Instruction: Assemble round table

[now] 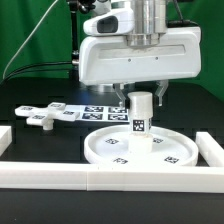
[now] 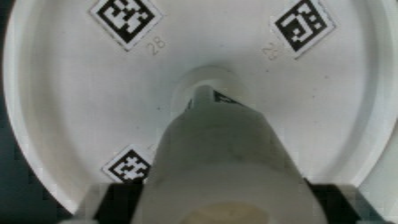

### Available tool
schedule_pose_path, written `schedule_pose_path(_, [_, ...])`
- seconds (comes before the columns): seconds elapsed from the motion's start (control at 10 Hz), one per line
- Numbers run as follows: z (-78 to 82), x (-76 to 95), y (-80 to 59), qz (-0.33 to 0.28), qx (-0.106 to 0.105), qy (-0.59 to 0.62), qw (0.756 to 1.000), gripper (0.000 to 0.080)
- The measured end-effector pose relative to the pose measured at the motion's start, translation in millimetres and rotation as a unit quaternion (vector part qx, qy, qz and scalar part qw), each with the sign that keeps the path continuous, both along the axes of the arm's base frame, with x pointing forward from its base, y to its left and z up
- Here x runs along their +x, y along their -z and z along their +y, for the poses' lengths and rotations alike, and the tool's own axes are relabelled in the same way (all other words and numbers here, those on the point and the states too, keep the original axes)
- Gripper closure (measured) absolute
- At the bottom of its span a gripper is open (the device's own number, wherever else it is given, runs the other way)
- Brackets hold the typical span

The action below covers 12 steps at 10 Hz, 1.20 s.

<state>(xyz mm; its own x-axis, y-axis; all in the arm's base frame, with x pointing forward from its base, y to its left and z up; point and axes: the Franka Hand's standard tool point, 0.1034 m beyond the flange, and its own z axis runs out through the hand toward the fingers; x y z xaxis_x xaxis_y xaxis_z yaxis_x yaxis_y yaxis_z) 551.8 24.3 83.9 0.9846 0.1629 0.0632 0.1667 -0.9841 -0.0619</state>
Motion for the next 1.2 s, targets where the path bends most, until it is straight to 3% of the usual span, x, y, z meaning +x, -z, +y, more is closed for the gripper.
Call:
schedule_pose_path(0.5, [0.0, 0.0, 0.1, 0.002, 0.002, 0.021, 1.000, 0.0393])
schedule_pose_path(0.7, [-0.1, -0.2, 0.3, 0.007, 0.008, 0.100, 0.995, 0.0393])
schedule_pose_path(1.1, [2.3, -1.7, 1.4, 0.018, 0.032, 0.294, 0.955, 0.0391])
schedule_pose_path(1.2, [3.8, -2.4, 1.7, 0.020, 0.041, 0.351, 0.935, 0.0391])
